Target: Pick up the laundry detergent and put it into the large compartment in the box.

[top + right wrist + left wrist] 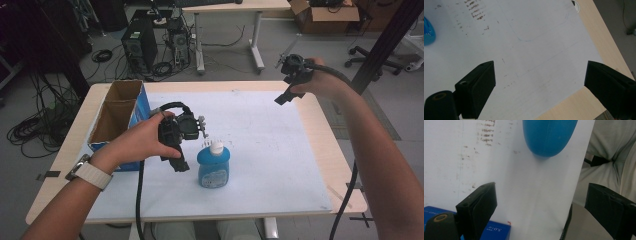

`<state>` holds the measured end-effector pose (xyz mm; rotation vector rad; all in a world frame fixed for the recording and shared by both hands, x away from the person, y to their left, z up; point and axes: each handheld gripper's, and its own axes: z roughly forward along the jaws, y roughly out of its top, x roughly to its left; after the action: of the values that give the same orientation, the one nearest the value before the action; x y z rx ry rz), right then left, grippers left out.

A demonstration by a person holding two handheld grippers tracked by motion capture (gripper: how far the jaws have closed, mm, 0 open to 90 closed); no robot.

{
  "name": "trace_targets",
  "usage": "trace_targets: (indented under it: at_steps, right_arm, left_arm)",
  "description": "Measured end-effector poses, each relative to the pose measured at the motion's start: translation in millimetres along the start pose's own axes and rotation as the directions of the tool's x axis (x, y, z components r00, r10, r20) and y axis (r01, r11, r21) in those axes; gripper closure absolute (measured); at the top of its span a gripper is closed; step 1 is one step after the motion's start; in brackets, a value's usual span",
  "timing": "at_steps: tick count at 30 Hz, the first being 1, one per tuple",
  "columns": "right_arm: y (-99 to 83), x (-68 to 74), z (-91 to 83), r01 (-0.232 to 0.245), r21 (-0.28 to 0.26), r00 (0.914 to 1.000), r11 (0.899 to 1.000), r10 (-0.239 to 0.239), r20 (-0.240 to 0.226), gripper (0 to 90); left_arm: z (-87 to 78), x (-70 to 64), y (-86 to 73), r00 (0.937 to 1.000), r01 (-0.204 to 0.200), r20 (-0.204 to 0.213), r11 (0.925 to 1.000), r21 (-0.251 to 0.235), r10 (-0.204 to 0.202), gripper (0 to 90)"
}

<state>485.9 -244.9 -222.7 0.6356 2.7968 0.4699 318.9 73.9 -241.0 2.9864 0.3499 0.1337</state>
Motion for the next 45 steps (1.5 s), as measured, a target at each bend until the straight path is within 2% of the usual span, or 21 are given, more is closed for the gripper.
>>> trace_targets:
  at_steps: [5,12,15,20,23,26,28,29,32,36,43,45]
  right_arm:
    - [0.3,1.3,-1.2,0.000,-0.002,1.0000,1.000,0.000,-0.001,9.9]
    - [2.4,3.9,-2.0,0.005,-0.001,1.0000,1.000,-0.005,0.002,9.9]
    - [3.0,4.3,-2.5,0.001,-0.010,1.0000,1.000,-0.001,-0.004,9.8]
    - [3.4,4.3,-3.7,0.004,-0.018,1.0000,1.000,-0.004,-0.002,9.7]
    - [3.8,4.7,-4.8,0.003,-0.018,1.0000,1.000,-0.003,-0.001,9.7]
    - [4.3,4.6,-5.3,0.005,-0.022,1.0000,1.000,-0.005,-0.001,9.7]
    - [4.6,4.3,-5.5,0.008,-0.023,1.0000,1.000,-0.008,0.000,9.7]
    - [4.9,4.2,-5.8,0.009,-0.025,1.0000,1.000,-0.009,0.000,9.7]
    - [5.5,4.5,-6.5,0.011,-0.027,0.9999,1.000,-0.011,-0.001,9.7]
    - [5.6,5.4,-6.9,0.015,-0.030,0.9999,0.999,-0.015,-0.007,9.7]
    - [4.5,5.8,-8.6,0.013,-0.033,0.9999,0.999,-0.013,-0.009,9.9]
    - [4.4,5.6,-8.6,0.014,-0.032,0.9999,0.999,-0.014,-0.007,9.9]
  left_arm:
    - [-8.8,-0.1,-1.5,0.9997,0.018,-0.015,0.9996,-0.021,-0.018,5.6]
    - [-22.6,-1.3,0.7,0.9989,0.026,-0.037,0.9985,-0.049,-0.028,4.5]
    - [-30.1,-0.8,4.3,0.9991,0.017,-0.037,0.9990,-0.042,-0.019,5.4]
    - [-42.7,-0.5,12.4,0.9987,0.019,-0.047,0.9980,-0.061,-0.022,5.4]
    - [-49.3,-0.4,17.6,0.9990,-0.002,-0.045,0.9968,-0.080,-0.002,4.4]
    - [-53.2,-2.0,22.8,0.9981,0.003,-0.062,0.9963,-0.085,-0.008,4.4]
    - [-56.8,-2.9,27.5,0.9983,-0.014,-0.057,0.9965,-0.083,0.009,4.5]
    - [-57.3,-3.2,28.5,0.9983,-0.012,-0.057,0.9964,-0.083,0.007,4.4]
    - [-58.7,-3.2,35.3,0.9997,-0.006,-0.022,0.9977,-0.067,0.005,4.7]
    - [-56.8,-3.5,42.9,0.9999,-0.013,-0.011,0.9977,-0.067,0.012,4.6]
    - [-53.1,-5.0,51.2,0.9991,-0.039,-0.023,0.9949,-0.094,0.037,4.8]
    - [-51.2,-5.5,53.1,0.9986,-0.046,-0.029,0.9950,-0.089,0.043,4.8]
